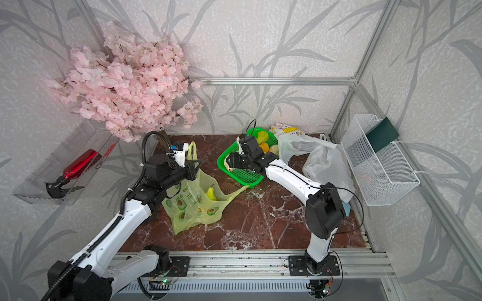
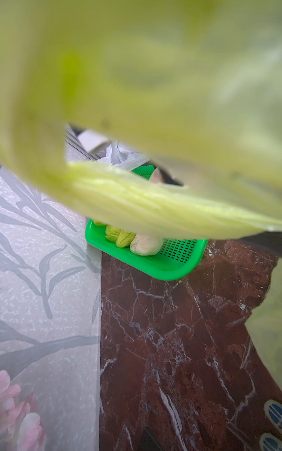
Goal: Place the pears into plastic bags & tie knots
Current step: Place the pear in the plastic bag.
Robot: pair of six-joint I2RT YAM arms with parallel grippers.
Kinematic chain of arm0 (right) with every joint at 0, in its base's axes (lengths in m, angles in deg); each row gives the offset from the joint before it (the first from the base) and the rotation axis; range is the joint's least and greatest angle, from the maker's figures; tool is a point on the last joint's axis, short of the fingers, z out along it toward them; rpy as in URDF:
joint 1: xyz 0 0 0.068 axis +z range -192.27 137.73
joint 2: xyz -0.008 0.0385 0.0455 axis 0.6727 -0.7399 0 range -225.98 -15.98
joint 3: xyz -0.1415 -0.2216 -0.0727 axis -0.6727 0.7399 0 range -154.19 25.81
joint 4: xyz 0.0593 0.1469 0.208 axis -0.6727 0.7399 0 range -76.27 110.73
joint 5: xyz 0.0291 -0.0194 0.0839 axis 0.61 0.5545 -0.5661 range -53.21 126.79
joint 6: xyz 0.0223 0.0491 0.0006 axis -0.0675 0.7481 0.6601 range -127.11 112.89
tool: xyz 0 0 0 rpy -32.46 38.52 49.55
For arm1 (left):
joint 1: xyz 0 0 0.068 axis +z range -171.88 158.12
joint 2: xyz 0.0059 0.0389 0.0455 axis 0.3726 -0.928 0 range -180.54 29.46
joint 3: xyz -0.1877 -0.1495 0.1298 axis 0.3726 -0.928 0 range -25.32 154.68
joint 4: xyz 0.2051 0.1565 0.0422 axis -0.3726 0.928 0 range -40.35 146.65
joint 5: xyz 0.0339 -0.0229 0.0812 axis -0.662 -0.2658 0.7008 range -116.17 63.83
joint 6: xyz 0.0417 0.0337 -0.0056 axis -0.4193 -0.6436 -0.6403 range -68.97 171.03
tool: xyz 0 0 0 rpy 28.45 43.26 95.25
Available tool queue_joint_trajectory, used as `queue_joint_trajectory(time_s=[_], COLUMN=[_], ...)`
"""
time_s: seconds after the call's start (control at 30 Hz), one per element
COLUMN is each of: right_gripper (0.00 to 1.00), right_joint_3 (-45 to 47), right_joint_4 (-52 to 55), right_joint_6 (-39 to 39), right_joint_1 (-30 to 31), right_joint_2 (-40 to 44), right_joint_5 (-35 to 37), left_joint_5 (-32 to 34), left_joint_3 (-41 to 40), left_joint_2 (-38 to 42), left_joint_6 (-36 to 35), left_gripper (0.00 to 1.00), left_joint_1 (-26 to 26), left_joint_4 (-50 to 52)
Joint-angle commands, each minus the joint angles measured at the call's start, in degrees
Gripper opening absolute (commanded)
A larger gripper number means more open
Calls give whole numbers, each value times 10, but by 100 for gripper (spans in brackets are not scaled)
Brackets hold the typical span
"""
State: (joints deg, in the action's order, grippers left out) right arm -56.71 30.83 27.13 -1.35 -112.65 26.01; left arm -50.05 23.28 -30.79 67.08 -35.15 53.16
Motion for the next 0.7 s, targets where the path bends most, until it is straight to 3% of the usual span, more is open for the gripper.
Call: queue_joint_trajectory(time_s=[0.0, 0.17, 0.33, 0.4, 0.53, 0.6, 0.67], right_gripper=[40, 39, 38, 38, 45, 56, 68], right_joint_3=[60, 84, 51, 20, -26, -58, -96], right_joint_4=[3, -67, -136, -140, -106, -69, -39], right_joint_6=[-5, 52, 107, 134, 199, 201, 178], right_joint_1=[49, 81, 88, 88, 96, 115, 138], right_joint_2=[43, 38, -59, -94, -125, -135, -149], right_joint_5=[-11, -99, -190, -170, -47, -7, -13], left_joint_5=[-3, -17, -49, -66, -86, -89, -89], left_joint_3=[22, 31, 31, 24, 5, 0, -1], left_joint_2=[-2, 0, 8, 14, 29, 33, 36], left_joint_6=[-10, -18, -11, 1, 33, 40, 41], left_gripper=[0, 0, 0, 0, 0, 0, 0], left_joint_1=[0, -1, -3, -4, -5, -5, -5], left_joint_4=[7, 26, 29, 17, -13, -18, -19])
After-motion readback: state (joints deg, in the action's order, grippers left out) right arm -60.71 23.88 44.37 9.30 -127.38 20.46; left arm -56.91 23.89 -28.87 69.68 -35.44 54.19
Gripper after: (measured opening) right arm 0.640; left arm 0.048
